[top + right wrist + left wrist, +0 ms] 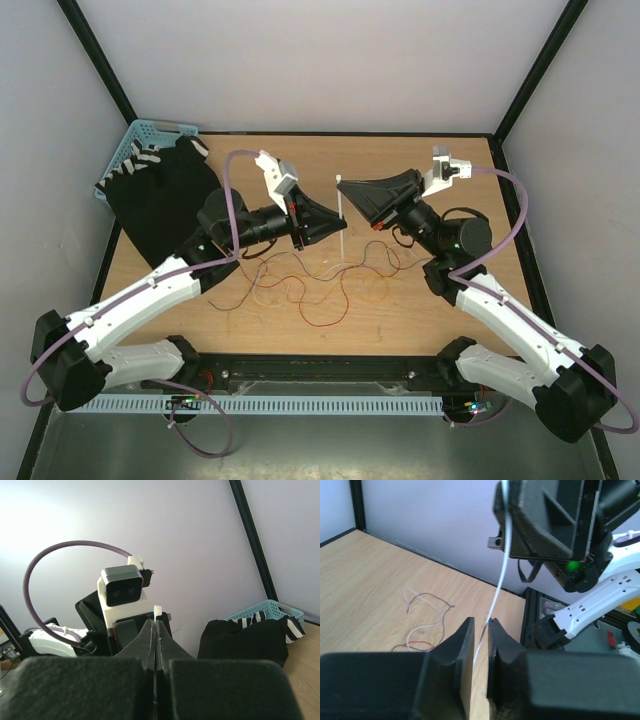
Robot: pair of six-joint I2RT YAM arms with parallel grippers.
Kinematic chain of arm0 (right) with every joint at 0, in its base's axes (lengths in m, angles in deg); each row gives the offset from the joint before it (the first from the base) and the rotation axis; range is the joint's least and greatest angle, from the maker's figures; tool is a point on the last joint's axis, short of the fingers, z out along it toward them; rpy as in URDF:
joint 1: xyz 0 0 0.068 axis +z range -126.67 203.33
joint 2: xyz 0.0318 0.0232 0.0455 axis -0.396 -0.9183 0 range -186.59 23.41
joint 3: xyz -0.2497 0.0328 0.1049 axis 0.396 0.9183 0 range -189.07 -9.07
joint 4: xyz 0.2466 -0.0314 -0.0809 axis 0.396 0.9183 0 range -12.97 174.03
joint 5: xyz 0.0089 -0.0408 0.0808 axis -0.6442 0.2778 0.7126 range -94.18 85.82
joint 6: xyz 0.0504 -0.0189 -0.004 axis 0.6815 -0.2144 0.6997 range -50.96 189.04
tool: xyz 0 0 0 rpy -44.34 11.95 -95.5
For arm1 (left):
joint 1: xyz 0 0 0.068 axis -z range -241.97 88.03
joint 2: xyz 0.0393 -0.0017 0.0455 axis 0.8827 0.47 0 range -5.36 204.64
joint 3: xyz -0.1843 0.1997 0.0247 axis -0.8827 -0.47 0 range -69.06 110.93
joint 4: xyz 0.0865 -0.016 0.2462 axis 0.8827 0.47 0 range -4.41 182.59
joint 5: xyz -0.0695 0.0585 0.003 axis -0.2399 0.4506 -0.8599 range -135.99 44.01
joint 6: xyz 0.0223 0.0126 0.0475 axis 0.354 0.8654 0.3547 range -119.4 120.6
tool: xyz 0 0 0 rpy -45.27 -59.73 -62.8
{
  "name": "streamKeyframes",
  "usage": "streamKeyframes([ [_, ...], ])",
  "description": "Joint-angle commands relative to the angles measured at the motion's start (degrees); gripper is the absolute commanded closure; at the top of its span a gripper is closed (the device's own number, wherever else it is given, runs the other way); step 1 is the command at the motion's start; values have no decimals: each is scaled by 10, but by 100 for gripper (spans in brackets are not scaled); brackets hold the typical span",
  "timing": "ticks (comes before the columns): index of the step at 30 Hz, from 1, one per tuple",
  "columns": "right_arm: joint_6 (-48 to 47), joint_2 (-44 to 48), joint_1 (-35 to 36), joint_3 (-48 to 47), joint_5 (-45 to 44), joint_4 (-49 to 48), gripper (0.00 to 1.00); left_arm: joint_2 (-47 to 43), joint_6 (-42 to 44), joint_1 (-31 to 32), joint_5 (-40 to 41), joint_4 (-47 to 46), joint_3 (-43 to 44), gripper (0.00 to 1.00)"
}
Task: Zip-tie the wires
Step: Pick up the ribbon at the center of the board.
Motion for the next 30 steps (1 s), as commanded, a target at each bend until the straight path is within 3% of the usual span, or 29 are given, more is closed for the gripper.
streamKeyframes([
  [1, 4, 18, 4, 6, -13, -17, 100, 2, 1, 13, -17, -63, -8, 87],
  [4, 1, 22, 4, 8, -19, -10, 100, 3, -3, 15, -16, -69, -10, 100],
  [9, -33, 44, 4, 5, -36, 59, 98, -5, -11, 15, 5, -70, -20, 100],
  [14, -118, 77, 4, -3, -15, 166, 59, -10, -28, 7, 5, -68, -23, 100],
  [19, -160, 82, 4, -10, 18, 252, 47, -12, -27, 8, -8, -69, -22, 100],
  [23, -136, 63, 4, -2, 58, 218, 51, -11, -28, 7, -16, -68, -22, 100],
  [30, -121, 41, 4, -2, 68, 203, 90, -20, -27, 7, -21, -68, -27, 100],
])
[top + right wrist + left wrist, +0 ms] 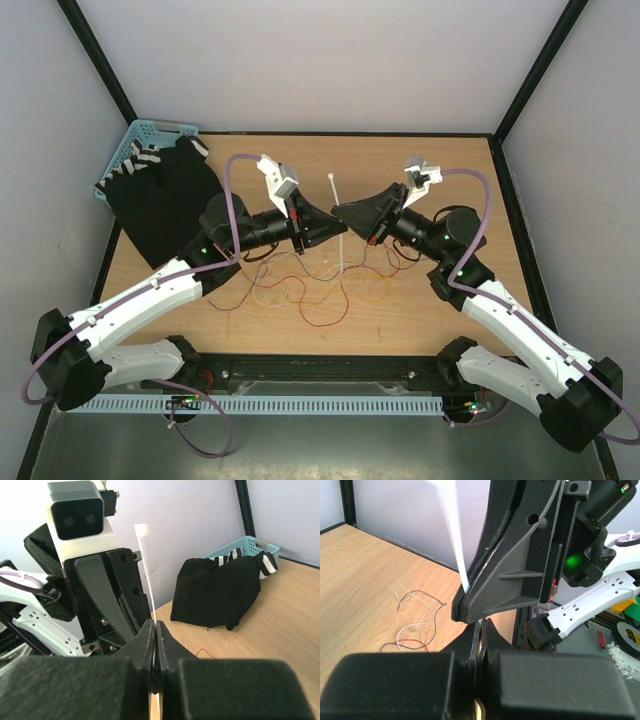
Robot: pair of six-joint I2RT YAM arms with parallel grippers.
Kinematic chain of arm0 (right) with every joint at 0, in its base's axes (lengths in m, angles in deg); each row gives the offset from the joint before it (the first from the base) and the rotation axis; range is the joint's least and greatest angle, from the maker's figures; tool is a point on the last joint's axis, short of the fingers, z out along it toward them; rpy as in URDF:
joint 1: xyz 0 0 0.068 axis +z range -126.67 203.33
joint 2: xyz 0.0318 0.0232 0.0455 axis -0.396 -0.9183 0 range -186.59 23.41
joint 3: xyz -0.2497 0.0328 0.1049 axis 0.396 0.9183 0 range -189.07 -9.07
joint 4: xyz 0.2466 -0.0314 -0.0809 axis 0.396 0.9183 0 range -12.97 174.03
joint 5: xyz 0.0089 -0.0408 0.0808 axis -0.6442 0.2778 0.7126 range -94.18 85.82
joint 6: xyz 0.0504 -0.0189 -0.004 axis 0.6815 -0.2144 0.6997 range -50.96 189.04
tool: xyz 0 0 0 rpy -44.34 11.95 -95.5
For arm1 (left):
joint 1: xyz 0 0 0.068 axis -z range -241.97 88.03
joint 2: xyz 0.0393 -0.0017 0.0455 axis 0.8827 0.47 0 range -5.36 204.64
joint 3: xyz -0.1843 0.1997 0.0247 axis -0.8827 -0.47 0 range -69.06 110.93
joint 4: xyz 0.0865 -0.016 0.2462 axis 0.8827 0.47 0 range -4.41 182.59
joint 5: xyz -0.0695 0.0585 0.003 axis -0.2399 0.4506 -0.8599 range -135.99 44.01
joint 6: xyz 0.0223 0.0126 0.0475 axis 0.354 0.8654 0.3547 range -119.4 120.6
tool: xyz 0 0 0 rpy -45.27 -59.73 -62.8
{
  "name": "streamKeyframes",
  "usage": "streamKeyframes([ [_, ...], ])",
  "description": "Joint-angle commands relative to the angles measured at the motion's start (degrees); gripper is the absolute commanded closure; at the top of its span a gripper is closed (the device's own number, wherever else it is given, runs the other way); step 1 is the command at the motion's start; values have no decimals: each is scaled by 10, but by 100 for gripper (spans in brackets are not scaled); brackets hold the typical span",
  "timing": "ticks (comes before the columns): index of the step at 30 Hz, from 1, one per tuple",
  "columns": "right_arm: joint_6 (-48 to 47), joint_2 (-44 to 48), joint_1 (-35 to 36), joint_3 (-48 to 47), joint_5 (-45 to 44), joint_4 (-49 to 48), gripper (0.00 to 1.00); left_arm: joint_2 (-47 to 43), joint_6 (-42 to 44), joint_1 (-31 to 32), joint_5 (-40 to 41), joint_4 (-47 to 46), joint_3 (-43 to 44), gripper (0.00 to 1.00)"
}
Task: Zip-tie the wires
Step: Pick up the ribbon at the center of the board.
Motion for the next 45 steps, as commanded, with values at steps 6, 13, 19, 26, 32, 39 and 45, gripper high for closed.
streamKeyframes([
  [6, -19, 17, 4, -8, -17, 15, 100, -37, 4, -11, -3, -20, -28, 61],
  [13, -59, 21, 3, -33, -3, 71, 100, -112, -53, -102, -49, -3, -47, 36],
  [19, -34, -3, 7, -30, 68, 29, 100, -102, -67, -112, -70, -15, 0, 29],
  [26, -12, 1, 16, -12, 68, -18, 100, -68, -60, -87, -61, -50, 16, 32],
  [32, 10, -2, 20, -2, 73, -50, 100, -40, -55, -70, -52, -68, 21, 38],
  [39, 3, -1, 21, 7, 59, -44, 100, -21, -68, -67, -60, -105, 26, 49],
  [45, -1, -1, 20, 14, 58, -42, 100, -24, -72, -66, -49, -128, 21, 51],
])
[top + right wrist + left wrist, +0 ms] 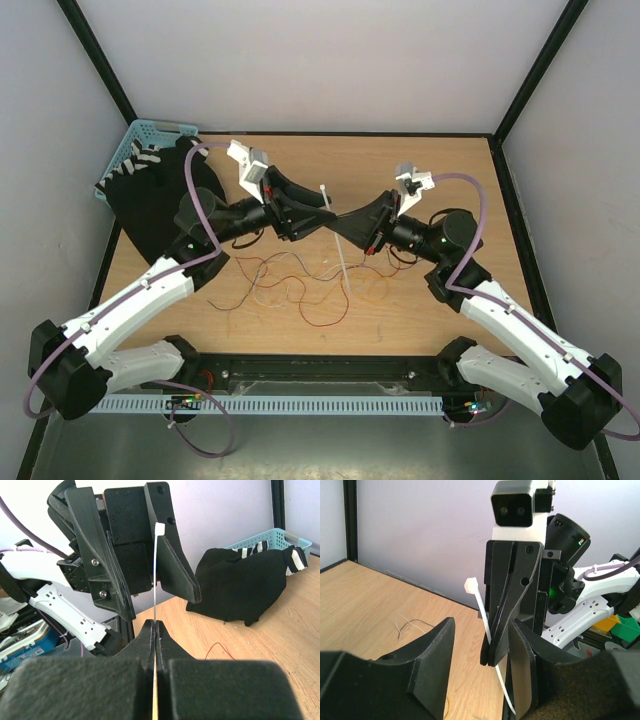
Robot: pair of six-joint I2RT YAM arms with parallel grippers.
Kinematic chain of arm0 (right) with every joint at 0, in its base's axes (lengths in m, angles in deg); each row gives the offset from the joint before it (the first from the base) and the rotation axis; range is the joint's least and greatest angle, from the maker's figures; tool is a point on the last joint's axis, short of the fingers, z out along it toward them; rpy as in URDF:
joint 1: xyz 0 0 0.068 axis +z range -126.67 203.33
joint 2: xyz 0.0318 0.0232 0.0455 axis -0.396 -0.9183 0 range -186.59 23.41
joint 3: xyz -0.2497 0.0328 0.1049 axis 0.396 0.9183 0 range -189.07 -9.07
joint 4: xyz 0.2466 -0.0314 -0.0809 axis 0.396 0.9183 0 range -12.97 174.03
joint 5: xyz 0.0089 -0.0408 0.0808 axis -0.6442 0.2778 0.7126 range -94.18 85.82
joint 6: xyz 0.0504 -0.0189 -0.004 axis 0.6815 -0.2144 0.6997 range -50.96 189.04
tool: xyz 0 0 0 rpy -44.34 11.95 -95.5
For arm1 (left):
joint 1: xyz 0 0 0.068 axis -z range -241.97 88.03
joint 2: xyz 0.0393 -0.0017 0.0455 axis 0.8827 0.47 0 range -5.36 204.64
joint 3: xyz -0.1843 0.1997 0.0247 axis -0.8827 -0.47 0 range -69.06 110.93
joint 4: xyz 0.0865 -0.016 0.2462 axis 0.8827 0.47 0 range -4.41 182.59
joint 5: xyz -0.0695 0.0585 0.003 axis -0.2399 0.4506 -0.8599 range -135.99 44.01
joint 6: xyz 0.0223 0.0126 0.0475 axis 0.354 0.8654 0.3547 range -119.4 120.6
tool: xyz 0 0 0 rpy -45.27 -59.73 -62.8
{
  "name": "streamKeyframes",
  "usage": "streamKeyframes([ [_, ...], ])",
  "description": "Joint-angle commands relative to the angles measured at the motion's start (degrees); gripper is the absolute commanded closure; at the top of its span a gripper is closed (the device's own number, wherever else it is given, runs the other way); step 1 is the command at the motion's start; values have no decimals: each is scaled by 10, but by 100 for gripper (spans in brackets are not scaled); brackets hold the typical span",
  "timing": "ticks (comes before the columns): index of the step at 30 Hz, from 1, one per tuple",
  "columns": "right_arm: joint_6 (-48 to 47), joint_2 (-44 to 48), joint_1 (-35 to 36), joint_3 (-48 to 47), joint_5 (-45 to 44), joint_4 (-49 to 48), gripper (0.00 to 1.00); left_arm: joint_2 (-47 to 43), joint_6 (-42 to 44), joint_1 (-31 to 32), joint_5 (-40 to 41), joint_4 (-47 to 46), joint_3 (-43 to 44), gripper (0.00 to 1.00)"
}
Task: Zip-tie the wires
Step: Pick up the ribbon at the center of the board.
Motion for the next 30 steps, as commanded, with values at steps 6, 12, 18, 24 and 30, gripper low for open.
streamKeyframes([
  [6, 12, 5, 3, 11, -8, -36, 100, 7, -11, 5, -5, -60, 25, 75],
  [12, 24, 5, 4, 17, -16, -47, 100, 16, -8, 9, -2, -66, 21, 100],
  [18, -1, 18, 3, 15, -45, -8, 71, 18, 25, 5, 12, -28, 23, 100],
  [24, -130, 80, 3, -5, -144, 153, 11, 43, 40, -77, -40, 30, 52, 100],
  [30, -167, 128, 3, 18, -195, 256, 1, 117, 80, -147, -100, 46, 95, 100],
])
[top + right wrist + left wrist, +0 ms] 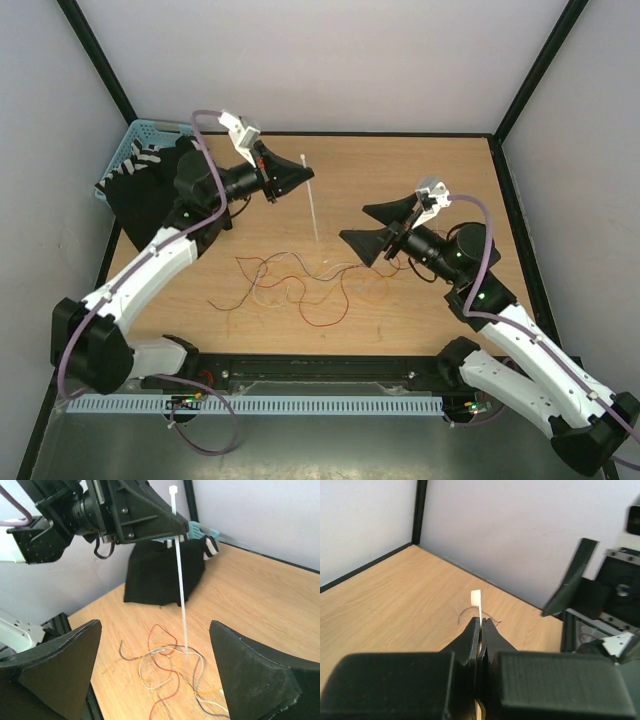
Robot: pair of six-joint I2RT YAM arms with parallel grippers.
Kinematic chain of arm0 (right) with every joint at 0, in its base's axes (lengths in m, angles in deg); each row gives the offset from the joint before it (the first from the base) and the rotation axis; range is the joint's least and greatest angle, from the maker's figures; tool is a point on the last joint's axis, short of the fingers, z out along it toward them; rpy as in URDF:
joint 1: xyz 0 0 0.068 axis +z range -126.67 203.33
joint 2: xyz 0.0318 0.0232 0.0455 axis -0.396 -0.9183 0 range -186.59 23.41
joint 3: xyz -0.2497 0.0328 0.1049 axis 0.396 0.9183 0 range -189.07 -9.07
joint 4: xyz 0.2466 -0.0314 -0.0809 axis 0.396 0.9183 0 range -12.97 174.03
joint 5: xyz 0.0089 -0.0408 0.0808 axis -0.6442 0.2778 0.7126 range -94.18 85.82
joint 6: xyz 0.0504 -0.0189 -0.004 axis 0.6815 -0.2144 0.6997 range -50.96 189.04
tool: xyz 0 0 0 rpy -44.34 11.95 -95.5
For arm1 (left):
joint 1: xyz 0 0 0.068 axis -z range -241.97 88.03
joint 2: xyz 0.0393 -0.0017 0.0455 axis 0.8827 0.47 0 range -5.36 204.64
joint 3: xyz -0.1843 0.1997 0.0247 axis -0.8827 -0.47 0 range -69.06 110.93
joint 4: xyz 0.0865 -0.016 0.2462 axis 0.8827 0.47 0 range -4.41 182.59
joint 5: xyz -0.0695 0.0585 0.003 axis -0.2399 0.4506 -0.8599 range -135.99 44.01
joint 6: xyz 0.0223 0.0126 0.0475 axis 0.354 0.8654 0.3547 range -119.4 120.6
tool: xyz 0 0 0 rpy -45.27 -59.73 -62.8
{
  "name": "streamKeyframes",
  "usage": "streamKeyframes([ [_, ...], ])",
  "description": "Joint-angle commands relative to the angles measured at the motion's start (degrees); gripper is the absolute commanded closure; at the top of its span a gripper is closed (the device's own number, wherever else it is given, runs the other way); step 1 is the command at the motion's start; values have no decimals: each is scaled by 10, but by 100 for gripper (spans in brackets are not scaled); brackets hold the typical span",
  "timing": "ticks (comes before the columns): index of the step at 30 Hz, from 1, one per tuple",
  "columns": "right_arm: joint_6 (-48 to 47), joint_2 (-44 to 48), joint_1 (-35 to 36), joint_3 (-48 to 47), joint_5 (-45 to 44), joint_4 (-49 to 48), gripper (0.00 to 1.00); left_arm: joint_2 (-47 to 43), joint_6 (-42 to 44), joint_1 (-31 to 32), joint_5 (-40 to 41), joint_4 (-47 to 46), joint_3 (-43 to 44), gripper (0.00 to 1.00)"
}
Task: Zip-tie the wires
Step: Pick up the ribbon at the center of the board.
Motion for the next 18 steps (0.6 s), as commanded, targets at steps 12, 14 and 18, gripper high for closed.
streamKeyframes([
  [12, -44, 32, 3, 80, -24, 197, 1, 268, 141, -71, -103, 21, 162, 100],
  [14, -28, 25, 3, 94, -9, 206, 1, 295, 150, -76, -107, 22, 179, 100],
  [18, 5, 24, 3, 140, 32, 207, 1, 338, 173, -80, -111, 23, 201, 100],
])
